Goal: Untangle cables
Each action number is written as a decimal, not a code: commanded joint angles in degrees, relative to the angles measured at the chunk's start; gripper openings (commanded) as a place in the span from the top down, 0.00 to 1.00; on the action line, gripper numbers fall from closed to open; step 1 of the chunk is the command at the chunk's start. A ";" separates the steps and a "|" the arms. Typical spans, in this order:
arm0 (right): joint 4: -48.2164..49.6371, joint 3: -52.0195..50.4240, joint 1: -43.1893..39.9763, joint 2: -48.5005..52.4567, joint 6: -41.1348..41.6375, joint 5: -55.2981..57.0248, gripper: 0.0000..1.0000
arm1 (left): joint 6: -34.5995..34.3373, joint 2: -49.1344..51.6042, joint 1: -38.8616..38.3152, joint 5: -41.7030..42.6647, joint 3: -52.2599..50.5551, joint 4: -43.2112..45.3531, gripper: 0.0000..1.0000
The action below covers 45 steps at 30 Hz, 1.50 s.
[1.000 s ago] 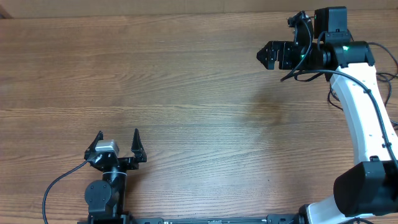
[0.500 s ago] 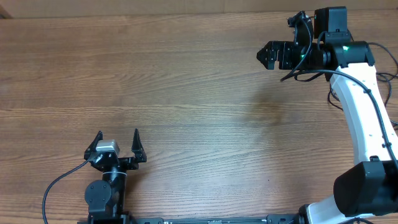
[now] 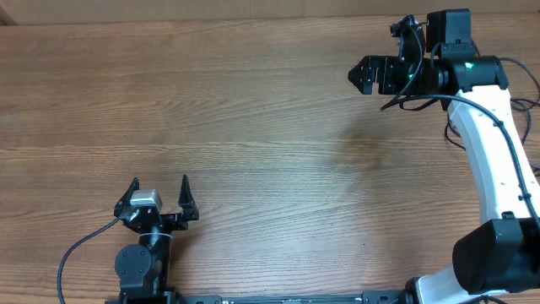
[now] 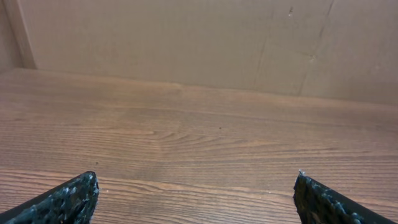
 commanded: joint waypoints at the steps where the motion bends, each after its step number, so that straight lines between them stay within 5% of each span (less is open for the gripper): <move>1: 0.22 1.20 0.11 -0.04 -0.09 -0.28 0.00 | 0.81 -0.66 0.31 -0.39 -0.20 -0.13 0.00; 6: 0.22 1.20 0.11 -0.04 -0.09 -0.28 0.00 | 0.90 -0.66 0.31 -0.63 -0.17 0.24 0.00; 13: 0.22 1.20 0.11 -0.04 -0.09 -0.28 0.00 | 12.20 -0.61 0.31 1.33 -0.20 0.00 0.01; 45: 0.22 1.18 0.17 0.81 -0.09 0.13 0.00 | 12.17 -0.61 0.31 1.05 -0.17 0.00 0.00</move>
